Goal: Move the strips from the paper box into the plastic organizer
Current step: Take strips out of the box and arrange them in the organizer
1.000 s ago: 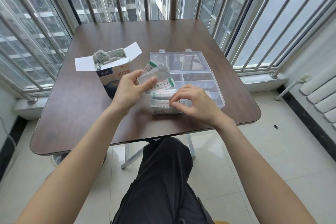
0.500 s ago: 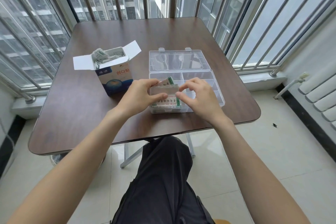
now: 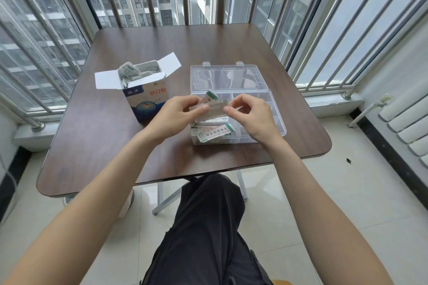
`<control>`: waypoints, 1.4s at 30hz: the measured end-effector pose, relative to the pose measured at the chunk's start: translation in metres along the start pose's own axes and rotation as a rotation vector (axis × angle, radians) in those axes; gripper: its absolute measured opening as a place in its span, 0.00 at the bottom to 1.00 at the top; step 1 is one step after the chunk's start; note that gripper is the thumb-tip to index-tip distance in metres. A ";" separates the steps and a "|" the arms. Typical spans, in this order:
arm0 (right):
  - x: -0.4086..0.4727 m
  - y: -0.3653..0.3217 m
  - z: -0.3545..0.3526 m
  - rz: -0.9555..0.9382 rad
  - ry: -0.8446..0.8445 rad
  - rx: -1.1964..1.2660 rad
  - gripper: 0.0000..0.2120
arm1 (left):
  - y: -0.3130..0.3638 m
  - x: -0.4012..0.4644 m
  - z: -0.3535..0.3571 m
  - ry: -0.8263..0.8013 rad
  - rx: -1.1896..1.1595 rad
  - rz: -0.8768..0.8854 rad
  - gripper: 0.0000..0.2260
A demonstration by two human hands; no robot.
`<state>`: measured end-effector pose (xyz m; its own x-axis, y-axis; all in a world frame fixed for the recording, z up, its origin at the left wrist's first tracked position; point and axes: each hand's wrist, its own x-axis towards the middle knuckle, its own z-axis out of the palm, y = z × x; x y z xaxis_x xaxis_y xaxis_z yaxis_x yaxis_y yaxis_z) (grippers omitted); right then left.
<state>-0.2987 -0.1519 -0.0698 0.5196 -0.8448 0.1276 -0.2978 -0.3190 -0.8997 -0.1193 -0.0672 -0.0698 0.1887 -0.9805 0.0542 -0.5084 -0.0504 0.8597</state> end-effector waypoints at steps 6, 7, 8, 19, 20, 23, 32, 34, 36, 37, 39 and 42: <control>-0.008 0.000 -0.003 0.036 0.023 0.295 0.05 | -0.003 -0.005 -0.002 0.083 -0.243 -0.059 0.07; -0.010 0.001 -0.004 0.026 0.018 0.290 0.06 | -0.006 -0.006 -0.002 0.096 -0.260 -0.070 0.07; -0.011 0.002 -0.004 0.011 0.013 0.283 0.06 | -0.008 -0.007 -0.002 0.122 -0.279 -0.082 0.07; -0.003 -0.001 -0.003 0.101 -0.059 0.356 0.13 | 0.001 -0.003 0.000 0.246 -0.036 0.043 0.04; -0.002 -0.001 -0.003 0.103 -0.062 0.358 0.13 | 0.003 -0.003 0.000 0.314 0.017 0.086 0.04; -0.001 -0.001 -0.006 0.095 -0.081 0.367 0.14 | 0.005 -0.002 -0.006 0.509 0.228 0.235 0.07; 0.003 -0.007 -0.007 0.125 -0.105 0.443 0.05 | 0.013 -0.008 -0.001 0.311 0.131 0.259 0.06; 0.001 -0.007 -0.009 0.155 -0.137 0.491 0.03 | 0.013 -0.008 -0.004 0.292 0.100 0.217 0.06; -0.001 -0.007 -0.011 0.179 -0.165 0.517 0.08 | 0.013 -0.009 -0.006 0.272 0.103 0.209 0.07; -0.002 -0.007 -0.011 0.198 -0.171 0.532 0.12 | 0.013 -0.010 -0.005 0.264 0.112 0.215 0.08; -0.002 -0.009 -0.012 0.223 -0.145 0.547 0.14 | 0.015 -0.012 -0.004 0.233 0.113 0.228 0.07; 0.000 -0.008 -0.016 0.206 -0.128 0.485 0.05 | 0.019 -0.013 -0.008 0.211 0.047 0.215 0.10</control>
<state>-0.3093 -0.1565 -0.0559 0.5920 -0.8002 -0.0960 -0.0152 0.1081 -0.9940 -0.1245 -0.0535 -0.0497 0.2403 -0.9090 0.3405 -0.5933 0.1401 0.7927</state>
